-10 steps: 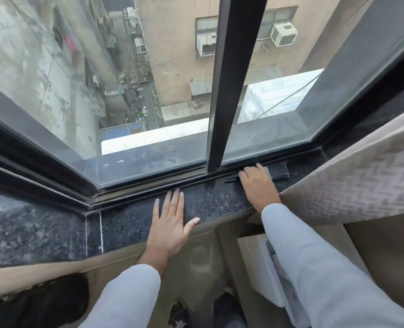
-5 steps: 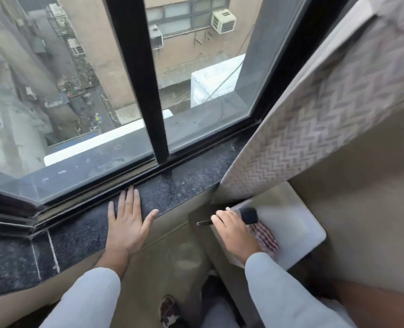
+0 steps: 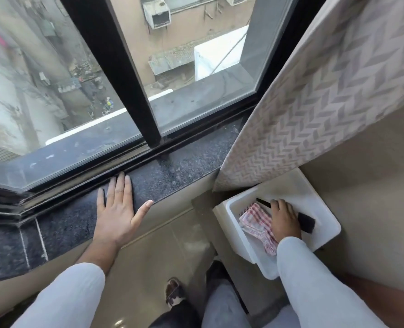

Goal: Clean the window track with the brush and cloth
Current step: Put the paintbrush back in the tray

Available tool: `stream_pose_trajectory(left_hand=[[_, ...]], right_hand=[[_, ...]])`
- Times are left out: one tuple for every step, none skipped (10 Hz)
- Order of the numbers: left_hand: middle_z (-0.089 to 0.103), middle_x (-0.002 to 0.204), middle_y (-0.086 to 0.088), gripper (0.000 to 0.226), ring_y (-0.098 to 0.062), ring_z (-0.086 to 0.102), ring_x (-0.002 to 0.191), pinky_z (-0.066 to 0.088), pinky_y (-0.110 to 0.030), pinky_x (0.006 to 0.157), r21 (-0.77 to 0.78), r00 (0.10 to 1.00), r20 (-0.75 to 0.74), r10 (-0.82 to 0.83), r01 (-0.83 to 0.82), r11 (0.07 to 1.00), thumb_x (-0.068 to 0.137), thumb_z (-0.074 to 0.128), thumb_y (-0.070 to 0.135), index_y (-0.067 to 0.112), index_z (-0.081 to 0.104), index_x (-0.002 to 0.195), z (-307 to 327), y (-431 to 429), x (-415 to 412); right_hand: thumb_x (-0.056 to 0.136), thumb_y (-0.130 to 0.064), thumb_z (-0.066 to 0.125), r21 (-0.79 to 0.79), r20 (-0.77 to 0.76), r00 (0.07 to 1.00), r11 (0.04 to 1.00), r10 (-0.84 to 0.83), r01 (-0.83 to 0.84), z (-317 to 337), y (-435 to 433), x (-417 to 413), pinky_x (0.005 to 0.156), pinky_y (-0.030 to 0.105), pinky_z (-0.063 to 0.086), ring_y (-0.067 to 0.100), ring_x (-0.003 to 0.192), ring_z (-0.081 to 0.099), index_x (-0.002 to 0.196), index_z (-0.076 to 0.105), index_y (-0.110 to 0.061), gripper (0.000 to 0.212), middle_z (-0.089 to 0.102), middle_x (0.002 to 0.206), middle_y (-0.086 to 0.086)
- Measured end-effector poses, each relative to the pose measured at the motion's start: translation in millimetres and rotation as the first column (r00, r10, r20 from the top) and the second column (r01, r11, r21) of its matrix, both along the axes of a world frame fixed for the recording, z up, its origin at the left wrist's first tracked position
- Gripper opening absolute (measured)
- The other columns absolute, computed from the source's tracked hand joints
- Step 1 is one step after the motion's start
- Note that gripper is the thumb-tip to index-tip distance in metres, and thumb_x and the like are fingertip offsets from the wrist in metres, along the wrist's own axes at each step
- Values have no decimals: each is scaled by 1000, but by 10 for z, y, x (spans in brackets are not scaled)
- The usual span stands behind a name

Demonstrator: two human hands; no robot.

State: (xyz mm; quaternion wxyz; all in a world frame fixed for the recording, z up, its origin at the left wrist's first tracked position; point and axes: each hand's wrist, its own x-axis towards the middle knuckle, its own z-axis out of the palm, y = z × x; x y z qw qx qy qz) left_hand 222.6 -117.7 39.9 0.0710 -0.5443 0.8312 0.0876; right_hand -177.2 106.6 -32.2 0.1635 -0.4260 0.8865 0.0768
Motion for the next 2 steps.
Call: stream_pose_trajectory(left_hand=[[0, 175, -5, 98, -23, -3, 161, 4, -53, 130, 39, 999, 33, 4, -6, 999, 93, 4, 81, 15, 2, 165, 114, -25, -10], [0, 175, -5, 100, -22, -2, 161, 3, -54, 130, 60, 1000, 30, 7, -9, 998, 92, 2, 82, 14, 2, 165, 195, 7, -87]], right_hand=[[98, 1, 51, -45, 36, 999, 999, 24, -22, 52, -27, 45, 118, 49, 36, 40, 138, 46, 141, 51, 1, 44, 52, 149, 22], [99, 0, 54, -190, 46, 999, 982, -12, 21, 276, 6, -80, 114, 56, 43, 45, 134, 52, 135, 58, 5, 36, 57, 144, 27]])
